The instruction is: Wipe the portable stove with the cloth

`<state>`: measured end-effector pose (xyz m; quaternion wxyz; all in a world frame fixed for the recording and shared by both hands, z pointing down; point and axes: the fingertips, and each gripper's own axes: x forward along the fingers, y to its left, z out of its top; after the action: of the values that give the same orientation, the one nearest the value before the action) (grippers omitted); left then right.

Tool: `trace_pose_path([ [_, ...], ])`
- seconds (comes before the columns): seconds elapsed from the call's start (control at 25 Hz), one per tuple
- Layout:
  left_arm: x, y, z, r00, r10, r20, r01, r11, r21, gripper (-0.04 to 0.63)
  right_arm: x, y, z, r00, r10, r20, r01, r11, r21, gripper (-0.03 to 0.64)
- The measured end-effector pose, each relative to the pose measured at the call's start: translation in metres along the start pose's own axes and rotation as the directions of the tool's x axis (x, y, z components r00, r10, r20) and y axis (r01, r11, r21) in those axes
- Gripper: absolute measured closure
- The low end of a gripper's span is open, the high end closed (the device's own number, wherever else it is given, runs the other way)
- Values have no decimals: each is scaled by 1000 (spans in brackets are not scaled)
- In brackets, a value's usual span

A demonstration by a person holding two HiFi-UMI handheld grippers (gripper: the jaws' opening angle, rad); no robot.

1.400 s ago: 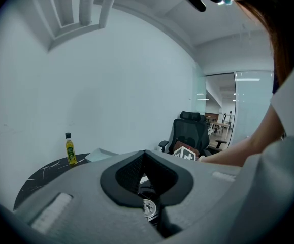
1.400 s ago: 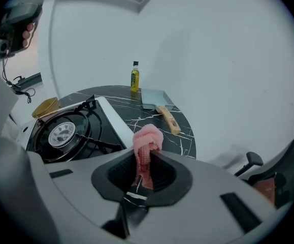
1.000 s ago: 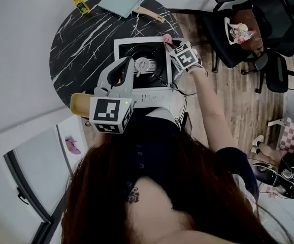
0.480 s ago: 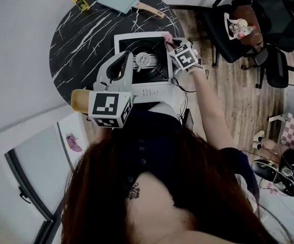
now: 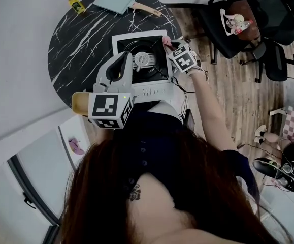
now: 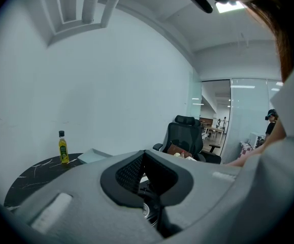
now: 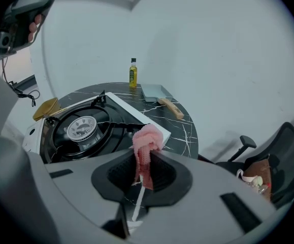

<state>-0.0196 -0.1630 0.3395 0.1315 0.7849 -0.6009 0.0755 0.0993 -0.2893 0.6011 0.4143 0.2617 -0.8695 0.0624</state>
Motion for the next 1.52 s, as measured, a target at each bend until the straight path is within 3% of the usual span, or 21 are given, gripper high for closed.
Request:
trace_pose_path([
  [0.52, -4, -5, -4, 999, -33, 5, 33, 999, 0, 584, -18, 21, -17, 998, 5, -55, -6, 1000, -3, 558],
  [1.52, -16, -17, -14, 997, -82, -16, 82, 996, 21, 584, -42, 50, -41, 998, -8, -54, 10, 1000, 25, 558],
])
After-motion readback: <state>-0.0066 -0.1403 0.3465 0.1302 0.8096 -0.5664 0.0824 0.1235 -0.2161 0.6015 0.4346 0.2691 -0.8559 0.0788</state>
